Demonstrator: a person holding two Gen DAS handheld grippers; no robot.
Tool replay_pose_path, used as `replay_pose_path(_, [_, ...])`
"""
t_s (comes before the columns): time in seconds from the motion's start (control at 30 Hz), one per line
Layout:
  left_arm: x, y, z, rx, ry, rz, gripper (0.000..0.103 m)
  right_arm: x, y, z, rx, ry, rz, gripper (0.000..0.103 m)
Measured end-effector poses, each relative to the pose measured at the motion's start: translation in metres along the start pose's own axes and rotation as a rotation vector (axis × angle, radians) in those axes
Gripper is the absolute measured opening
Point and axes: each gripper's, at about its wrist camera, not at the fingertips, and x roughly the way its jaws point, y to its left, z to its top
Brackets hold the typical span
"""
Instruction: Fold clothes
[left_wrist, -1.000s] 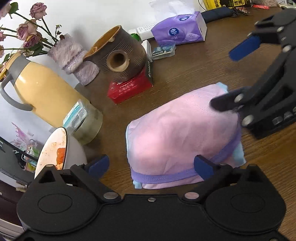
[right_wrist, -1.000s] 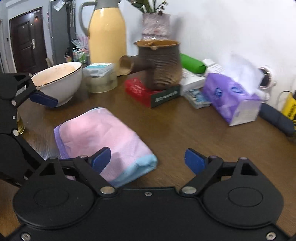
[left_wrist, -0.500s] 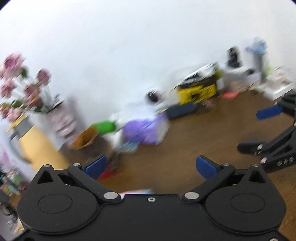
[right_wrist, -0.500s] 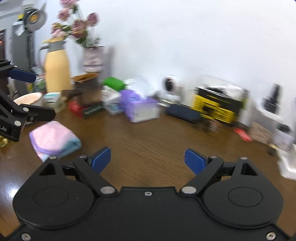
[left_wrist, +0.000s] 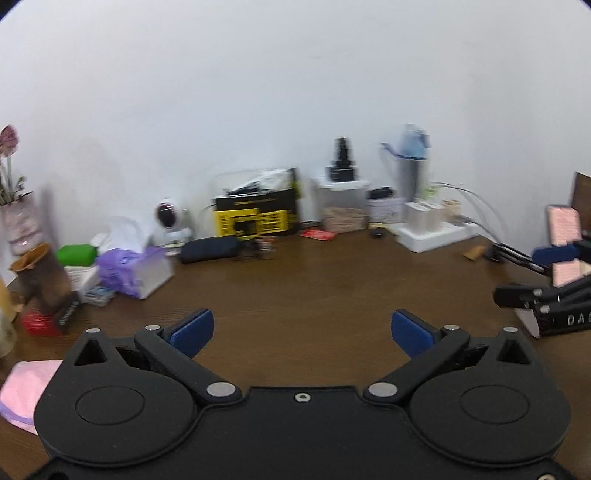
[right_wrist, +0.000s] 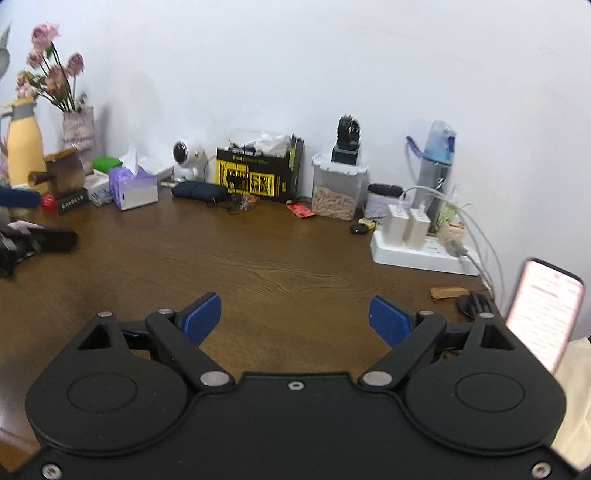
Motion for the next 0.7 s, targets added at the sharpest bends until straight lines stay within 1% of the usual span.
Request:
replay_pose_path(0.1, [-0.026,-0.013,-0.011,-0.034,-0.046,0.0,0.103,-0.035,0.002,-0.016,0.03,-0.042,0.012,0.091])
replay_pose_path(0.17, [-0.055,-0.021,-0.023,-0.051,-0.093,-0.035,0.103,-0.061,0.007,-0.026,0.051,-0.071,0.043,0.091])
replay_pose_path(0.2, [-0.068,-0.025,-0.03,-0.053,-0.1,-0.046,0.103,-0.074,0.009,-0.031,0.06,-0.083,0.054,0.091])
replay_pose_path(0.27, [-0.093,-0.034,-0.041,-0.045,-0.099,-0.061,0.103,-0.096,0.015,-0.04,0.077,-0.1,0.071,0.092])
replay_pose_path(0.37, [-0.124,-0.044,-0.06,0.001,-0.114,-0.07,0.103,-0.13,0.029,-0.064,0.096,-0.123,0.091,0.092])
replay_pose_path(0.43, [-0.141,-0.049,-0.075,0.05,-0.128,-0.047,0.103,-0.147,0.039,-0.078,0.085,-0.127,0.084,0.092])
replay_pose_path(0.47, [-0.151,-0.052,-0.086,0.063,-0.126,-0.002,0.103,-0.154,0.043,-0.083,0.068,-0.126,0.077,0.092])
replay_pose_path(0.5, [-0.162,-0.053,-0.096,0.065,-0.125,0.027,0.103,-0.163,0.052,-0.092,0.04,-0.127,0.066,0.092])
replay_pose_path(0.57, [-0.177,-0.053,-0.11,0.063,-0.125,0.022,0.103,-0.178,0.063,-0.104,0.027,-0.128,0.069,0.092])
replay_pose_path(0.7, [-0.195,-0.054,-0.135,0.069,-0.104,-0.014,0.103,-0.209,0.084,-0.132,0.038,-0.1,0.139,0.092])
